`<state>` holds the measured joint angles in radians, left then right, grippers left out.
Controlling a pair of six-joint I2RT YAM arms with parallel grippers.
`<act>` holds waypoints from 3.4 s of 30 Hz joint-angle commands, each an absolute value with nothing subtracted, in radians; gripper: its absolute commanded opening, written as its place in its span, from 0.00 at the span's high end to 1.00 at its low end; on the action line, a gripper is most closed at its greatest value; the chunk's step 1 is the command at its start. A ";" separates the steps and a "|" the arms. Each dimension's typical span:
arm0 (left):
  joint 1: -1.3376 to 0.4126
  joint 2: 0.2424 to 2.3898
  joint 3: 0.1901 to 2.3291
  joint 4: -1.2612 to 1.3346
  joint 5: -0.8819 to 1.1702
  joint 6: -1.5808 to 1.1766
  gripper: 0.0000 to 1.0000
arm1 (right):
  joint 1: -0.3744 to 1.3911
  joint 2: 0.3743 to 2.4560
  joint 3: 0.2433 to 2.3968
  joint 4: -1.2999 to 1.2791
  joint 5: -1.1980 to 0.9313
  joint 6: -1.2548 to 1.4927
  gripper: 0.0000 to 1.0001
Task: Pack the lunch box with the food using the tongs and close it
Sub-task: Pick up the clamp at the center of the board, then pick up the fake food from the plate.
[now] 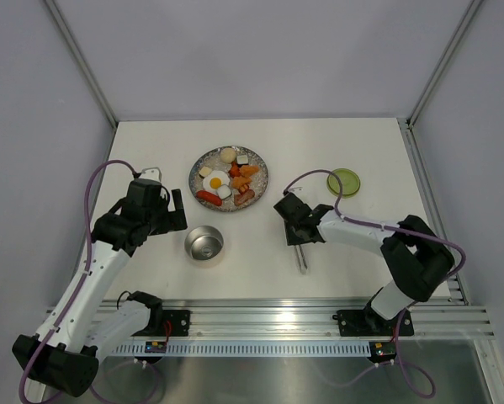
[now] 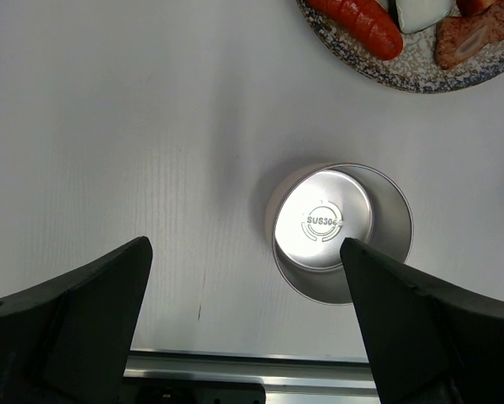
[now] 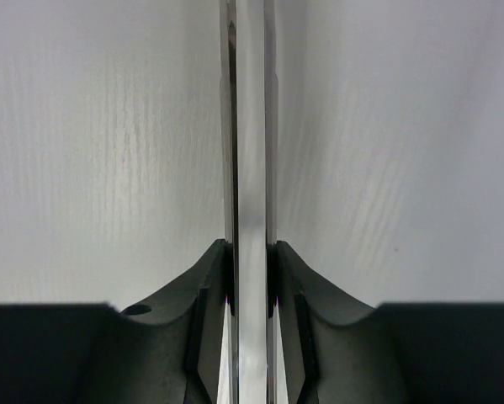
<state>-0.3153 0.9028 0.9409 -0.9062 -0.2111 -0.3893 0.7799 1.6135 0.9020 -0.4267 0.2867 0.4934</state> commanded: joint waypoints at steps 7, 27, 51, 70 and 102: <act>-0.318 0.891 1.003 -0.907 -0.252 -0.379 0.01 | 0.781 1.353 1.072 -0.636 0.210 0.351 0.65; -0.319 0.867 1.000 -0.911 -0.224 -0.414 0.01 | 0.773 1.664 1.647 -0.959 0.126 0.232 0.60; -0.318 0.862 0.999 -0.919 -0.225 -0.416 0.01 | 0.704 1.851 1.836 -0.888 0.115 0.210 0.47; -0.318 0.877 0.991 -0.928 -0.244 -0.419 0.01 | 0.686 1.979 1.899 -0.907 0.005 0.170 0.48; -0.318 0.874 0.988 -0.936 -0.247 -0.419 0.01 | 0.706 2.086 1.953 -0.933 0.031 0.163 0.30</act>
<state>-0.3153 0.8799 0.9627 -0.9501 -0.2218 -0.4164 0.6949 2.0781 1.8965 -0.9337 0.0158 0.1791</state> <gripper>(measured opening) 0.988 0.696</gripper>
